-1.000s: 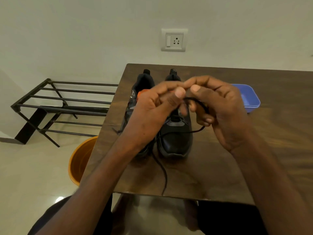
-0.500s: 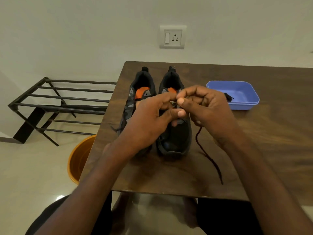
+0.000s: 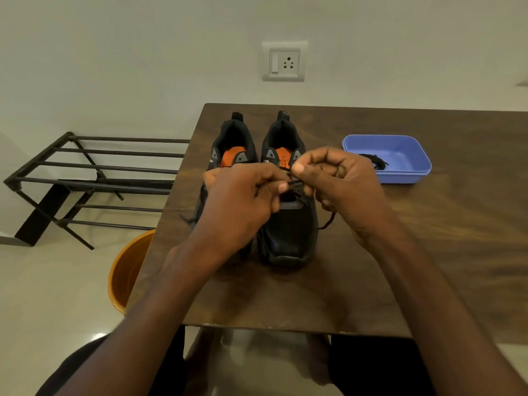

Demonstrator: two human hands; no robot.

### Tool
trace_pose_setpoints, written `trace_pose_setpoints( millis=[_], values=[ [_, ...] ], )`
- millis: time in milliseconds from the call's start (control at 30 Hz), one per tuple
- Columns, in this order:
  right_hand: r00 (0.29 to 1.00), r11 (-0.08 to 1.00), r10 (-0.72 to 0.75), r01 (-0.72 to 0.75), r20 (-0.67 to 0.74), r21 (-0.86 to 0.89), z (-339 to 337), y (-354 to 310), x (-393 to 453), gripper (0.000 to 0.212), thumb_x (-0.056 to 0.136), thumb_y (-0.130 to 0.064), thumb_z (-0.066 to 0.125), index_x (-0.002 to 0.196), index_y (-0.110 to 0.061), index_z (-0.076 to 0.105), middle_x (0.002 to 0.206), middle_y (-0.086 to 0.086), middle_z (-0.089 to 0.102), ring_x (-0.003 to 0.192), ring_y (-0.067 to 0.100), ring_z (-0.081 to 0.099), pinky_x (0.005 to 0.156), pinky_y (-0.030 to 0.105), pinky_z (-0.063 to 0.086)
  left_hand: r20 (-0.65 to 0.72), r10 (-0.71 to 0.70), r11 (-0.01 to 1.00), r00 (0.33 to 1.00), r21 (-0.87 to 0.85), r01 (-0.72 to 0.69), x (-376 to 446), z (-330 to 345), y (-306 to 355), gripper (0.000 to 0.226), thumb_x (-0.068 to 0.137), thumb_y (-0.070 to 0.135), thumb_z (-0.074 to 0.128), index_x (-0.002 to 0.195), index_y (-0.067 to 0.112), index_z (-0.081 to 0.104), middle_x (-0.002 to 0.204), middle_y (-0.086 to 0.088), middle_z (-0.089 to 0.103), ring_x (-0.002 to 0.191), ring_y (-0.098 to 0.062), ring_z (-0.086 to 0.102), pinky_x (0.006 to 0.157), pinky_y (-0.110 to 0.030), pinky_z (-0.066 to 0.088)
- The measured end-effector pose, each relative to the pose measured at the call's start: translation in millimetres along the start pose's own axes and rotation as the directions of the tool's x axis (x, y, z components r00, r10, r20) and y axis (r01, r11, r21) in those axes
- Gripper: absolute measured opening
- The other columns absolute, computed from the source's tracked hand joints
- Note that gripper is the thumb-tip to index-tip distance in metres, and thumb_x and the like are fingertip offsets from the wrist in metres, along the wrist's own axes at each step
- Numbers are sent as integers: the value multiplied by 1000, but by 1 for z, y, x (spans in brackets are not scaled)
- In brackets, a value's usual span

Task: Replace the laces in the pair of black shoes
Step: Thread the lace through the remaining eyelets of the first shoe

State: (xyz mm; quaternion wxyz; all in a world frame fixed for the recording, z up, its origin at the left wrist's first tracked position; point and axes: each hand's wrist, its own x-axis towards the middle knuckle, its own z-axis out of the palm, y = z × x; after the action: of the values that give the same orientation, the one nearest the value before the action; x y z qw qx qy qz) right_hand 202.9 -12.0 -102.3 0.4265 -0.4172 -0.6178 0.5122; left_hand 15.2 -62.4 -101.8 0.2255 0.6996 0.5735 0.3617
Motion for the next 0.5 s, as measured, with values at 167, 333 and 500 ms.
trace_pose_setpoints(
  millis=[167, 333, 500],
  values=[
    [967, 989, 97, -120, -235, -84, -26, 19, 6, 23, 88, -36, 77, 96, -14, 76, 70, -5, 68, 57, 0, 52, 52, 20, 40, -145, -186, 803, 972, 548, 235, 3, -17, -7, 15, 103, 32, 60, 90, 39, 61, 81, 16, 61, 89, -8, 55, 89, -35, 16],
    [994, 993, 41, -30, 100, -114, -10, 14, 2, 13, 97, -15, 68, 104, -15, 78, 88, -3, 77, 69, -2, 63, 56, 14, 45, -19, -70, 947, 997, 314, 72, 4, 3, 7, 37, 97, 45, 65, 132, 35, 60, 113, 16, 71, 113, -3, 61, 104, -27, 29],
    [998, 998, 23, -27, -65, -63, -4, 21, 8, 10, 92, -16, 74, 101, -18, 78, 88, 3, 78, 70, 7, 64, 58, 21, 51, -37, -146, 987, 989, 69, 148, 1, 5, -6, 12, 100, 18, 67, 102, 27, 73, 77, 11, 71, 79, 2, 67, 75, -13, 50]
  ],
)
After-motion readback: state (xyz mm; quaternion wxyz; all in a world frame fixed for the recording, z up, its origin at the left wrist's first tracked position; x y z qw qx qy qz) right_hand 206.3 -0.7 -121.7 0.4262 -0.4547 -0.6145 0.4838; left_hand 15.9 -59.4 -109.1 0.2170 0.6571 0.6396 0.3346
